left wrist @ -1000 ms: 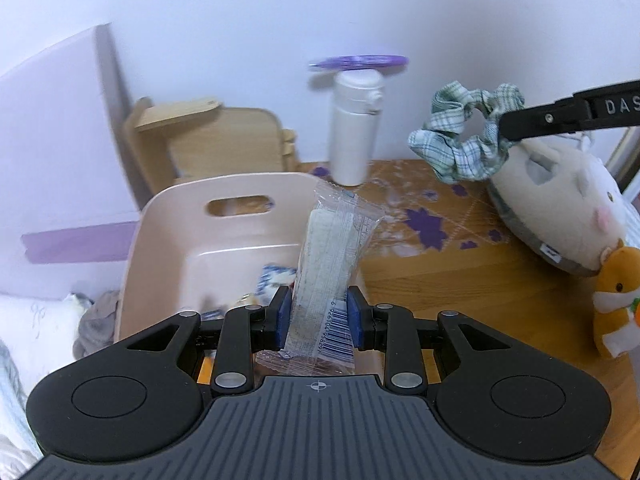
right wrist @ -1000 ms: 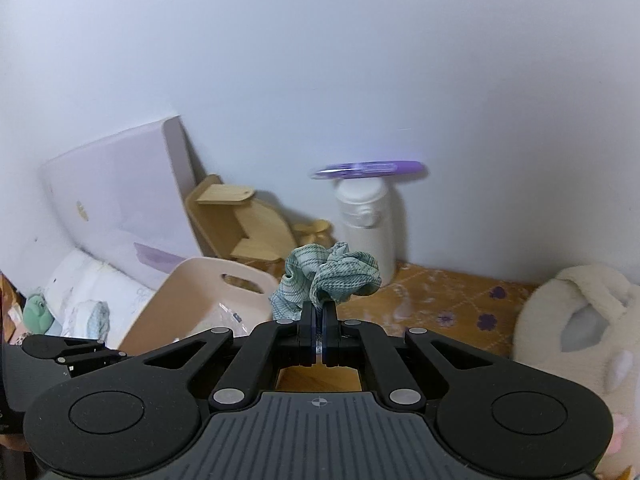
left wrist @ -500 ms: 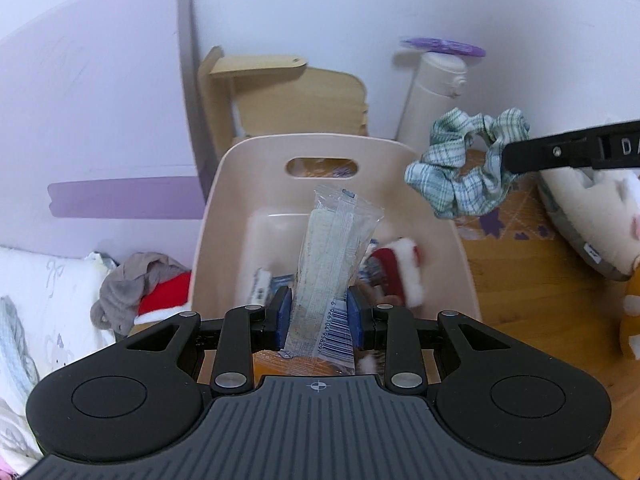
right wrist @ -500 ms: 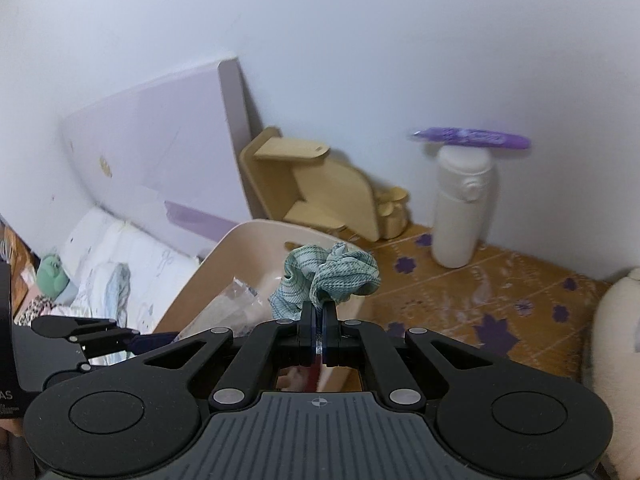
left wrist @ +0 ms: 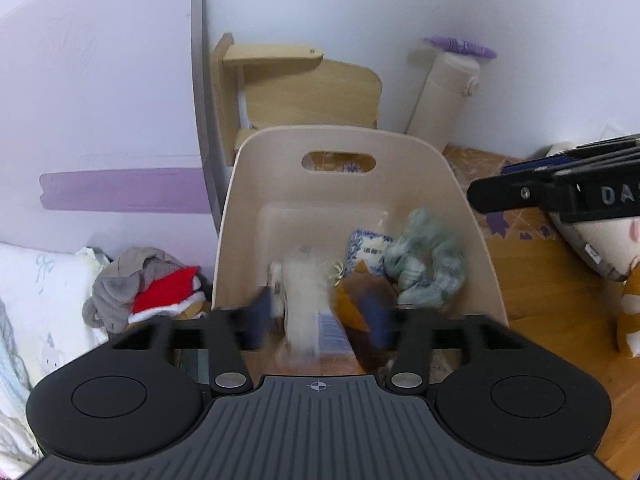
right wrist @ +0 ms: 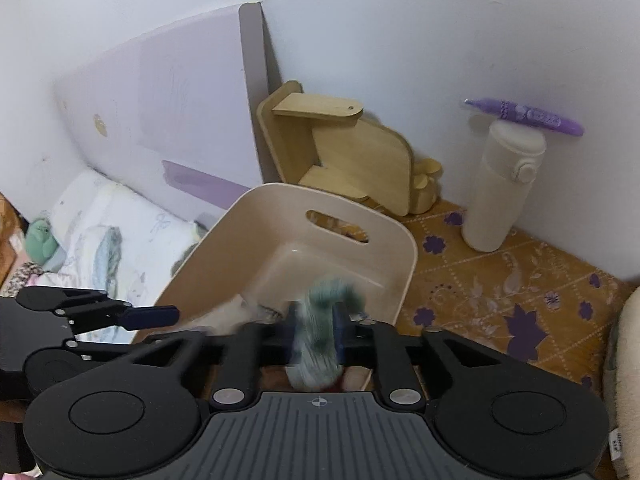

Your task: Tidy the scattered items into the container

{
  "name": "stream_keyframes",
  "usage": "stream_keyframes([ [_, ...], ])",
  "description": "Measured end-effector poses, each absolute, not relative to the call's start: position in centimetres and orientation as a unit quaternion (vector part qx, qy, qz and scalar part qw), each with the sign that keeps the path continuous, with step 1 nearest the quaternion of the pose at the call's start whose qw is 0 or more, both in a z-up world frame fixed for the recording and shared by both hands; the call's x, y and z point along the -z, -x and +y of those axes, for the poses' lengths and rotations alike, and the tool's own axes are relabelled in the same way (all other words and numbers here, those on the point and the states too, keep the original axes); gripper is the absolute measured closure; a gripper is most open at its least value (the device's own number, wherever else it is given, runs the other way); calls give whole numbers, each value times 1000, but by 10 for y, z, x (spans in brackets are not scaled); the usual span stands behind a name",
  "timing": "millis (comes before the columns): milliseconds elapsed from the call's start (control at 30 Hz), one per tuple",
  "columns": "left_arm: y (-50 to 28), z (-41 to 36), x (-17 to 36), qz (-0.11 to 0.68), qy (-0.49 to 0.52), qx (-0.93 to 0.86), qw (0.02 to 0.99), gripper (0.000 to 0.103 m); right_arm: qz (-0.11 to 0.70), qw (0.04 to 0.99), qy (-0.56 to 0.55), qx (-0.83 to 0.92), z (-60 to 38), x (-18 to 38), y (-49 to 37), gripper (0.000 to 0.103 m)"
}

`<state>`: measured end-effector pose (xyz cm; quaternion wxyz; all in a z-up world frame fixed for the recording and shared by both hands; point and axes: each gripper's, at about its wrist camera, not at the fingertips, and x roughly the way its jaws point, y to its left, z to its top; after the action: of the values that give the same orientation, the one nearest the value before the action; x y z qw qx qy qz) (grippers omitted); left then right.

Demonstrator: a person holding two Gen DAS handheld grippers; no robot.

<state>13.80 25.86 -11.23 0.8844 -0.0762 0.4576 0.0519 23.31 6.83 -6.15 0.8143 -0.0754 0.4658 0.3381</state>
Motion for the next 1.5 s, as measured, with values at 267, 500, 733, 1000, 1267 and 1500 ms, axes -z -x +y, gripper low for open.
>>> stream_keyframes([
  [267,-138,265,104,449,102,-50,886,22,449,833,78,-313,63,46,-228,27],
  [500,-128,263,95,444,98,-54,889,22,446,834,84,-312,60,39,-220,26],
  [733,-118,253,84,440,93,-60,891,22,442,836,78,-317,52,31,-210,18],
  [1000,-105,230,60,429,85,-75,896,22,436,840,62,-317,35,17,-197,15],
  [1267,-83,200,34,432,92,-79,894,22,433,847,39,-306,7,0,-175,12],
  [1500,-60,167,11,433,86,-70,894,22,448,847,16,-287,-26,-14,-152,12],
])
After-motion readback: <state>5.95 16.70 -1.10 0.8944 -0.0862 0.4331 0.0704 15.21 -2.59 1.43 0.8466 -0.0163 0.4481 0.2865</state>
